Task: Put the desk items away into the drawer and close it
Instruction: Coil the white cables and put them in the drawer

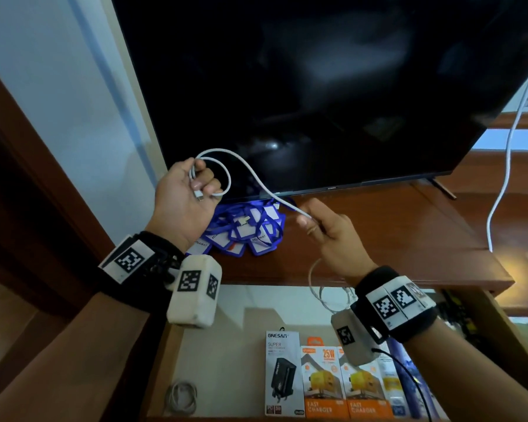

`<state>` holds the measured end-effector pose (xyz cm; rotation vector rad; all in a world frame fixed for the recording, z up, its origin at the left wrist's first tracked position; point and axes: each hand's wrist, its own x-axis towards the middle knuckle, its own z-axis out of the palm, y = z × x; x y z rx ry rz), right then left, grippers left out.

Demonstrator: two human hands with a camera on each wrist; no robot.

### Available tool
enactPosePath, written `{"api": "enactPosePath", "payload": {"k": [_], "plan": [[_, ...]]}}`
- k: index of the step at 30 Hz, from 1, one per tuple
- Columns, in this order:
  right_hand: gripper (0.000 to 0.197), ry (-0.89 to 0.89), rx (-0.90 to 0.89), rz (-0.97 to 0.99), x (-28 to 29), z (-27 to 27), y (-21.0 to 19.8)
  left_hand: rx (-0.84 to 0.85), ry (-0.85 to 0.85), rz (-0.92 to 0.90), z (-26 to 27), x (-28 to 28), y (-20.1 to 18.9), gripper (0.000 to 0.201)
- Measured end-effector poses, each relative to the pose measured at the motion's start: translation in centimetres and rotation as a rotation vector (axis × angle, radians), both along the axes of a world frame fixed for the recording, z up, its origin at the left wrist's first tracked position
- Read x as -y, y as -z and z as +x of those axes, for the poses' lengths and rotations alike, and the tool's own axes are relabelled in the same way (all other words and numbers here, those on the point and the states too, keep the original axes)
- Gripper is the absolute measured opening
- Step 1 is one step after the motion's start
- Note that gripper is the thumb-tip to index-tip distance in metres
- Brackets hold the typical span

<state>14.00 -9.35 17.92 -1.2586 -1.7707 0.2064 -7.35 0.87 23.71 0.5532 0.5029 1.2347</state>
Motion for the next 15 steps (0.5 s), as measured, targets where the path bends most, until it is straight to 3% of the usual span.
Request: {"api": "enactPosePath", "payload": {"k": [4, 7, 11, 15], "plan": [[0.017, 0.014, -0.137, -0.034, -0.2, -0.3, -0.1, 0.069, -0.050, -0.022, 0.5, 0.1, -0.5, 0.026], [0.015, 0.154, -0.244, -0.065, -0.6, 0.0, 0.4, 0.099, -0.076, -0.024, 1.1, 0.4, -0.9, 0.027], [0.017, 0.334, -0.030, -0.071, -1.5, 0.0, 0.6, 0.046, -0.161, 0.012, 2.6, 0.9, -1.4, 0.027], [0.015, 0.140, 0.106, -0.208, -1.3, -0.8, 0.4, -0.163, -0.214, 0.153, 4.0, 1.6, -1.3, 0.032]]}}
